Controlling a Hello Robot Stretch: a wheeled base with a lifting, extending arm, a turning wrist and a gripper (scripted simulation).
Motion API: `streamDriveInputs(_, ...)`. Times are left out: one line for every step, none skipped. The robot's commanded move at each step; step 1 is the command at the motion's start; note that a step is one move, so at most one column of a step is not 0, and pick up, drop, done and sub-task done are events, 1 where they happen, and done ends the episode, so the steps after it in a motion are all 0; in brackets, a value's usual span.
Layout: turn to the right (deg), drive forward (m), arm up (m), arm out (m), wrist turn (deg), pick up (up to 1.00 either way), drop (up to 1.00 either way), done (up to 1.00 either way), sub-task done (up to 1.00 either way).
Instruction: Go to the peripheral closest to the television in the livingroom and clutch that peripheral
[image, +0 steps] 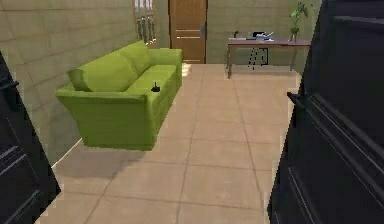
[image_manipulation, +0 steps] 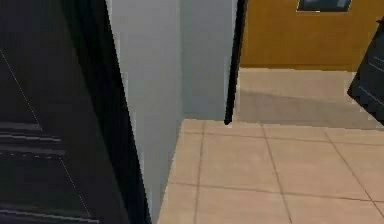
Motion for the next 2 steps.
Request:
streamDriveInputs(0.0,1.00,0.00,0.00,0.0,0.00,0.00,0.00,0.00)
streamDriveInputs(3.0,0.00,0.00,0.00,0.0,0.00,0.00,0.00,0.00)
